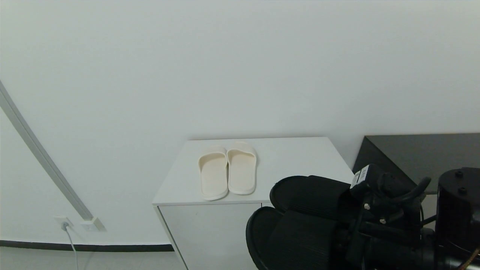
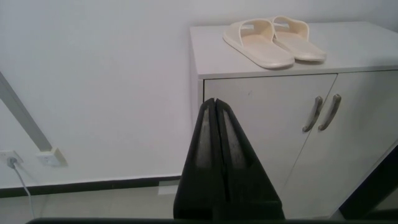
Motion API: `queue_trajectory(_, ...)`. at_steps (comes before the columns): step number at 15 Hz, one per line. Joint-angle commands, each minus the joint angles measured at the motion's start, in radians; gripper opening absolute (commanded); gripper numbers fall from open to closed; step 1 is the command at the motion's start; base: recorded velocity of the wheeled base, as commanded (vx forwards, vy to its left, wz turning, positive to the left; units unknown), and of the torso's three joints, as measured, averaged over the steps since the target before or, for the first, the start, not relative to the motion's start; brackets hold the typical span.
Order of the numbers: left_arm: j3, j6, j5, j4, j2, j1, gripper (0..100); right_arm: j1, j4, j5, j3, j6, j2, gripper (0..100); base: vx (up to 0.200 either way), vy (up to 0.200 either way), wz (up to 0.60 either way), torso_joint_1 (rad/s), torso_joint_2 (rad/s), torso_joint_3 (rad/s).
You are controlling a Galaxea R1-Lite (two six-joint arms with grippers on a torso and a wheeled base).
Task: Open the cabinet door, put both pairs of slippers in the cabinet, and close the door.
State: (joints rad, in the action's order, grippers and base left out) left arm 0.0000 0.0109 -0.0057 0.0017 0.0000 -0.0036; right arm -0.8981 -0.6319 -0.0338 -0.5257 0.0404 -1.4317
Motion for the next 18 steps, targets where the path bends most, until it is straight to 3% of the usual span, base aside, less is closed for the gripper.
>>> queue_trajectory(1, 0.000, 0.000, 0.000, -0.002, 0.002, 0.001, 0, -0.002, 0.000, -0.001, -0.002, -0.001, -0.015, 0, -0.200, 0.000, 0.00, 0.022, 0.00, 0.002)
queue_trajectory(6, 0.000, 0.000, 0.000, 0.000, 0.002, 0.001, 0, -0.002, 0.000, -0.001, 0.001, -0.001, -0.016, 0, -0.200, 0.000, 0.00, 0.002, 0.00, 0.002)
queue_trajectory(9, 0.000, 0.000, 0.004, 0.000, 0.002, 0.001, 0, 0.004, -0.002, -0.063, 0.013, -0.005, -0.007, 0, 0.000, 0.000, 0.00, 0.000, 0.00, 0.000)
queue_trajectory(18, 0.000, -0.002, 0.004, -0.002, 0.002, 0.001, 0, 0.025, -0.002, -0.063, 0.033, -0.016, -0.016, 0, 0.000, 0.000, 0.00, 0.000, 0.00, 0.000)
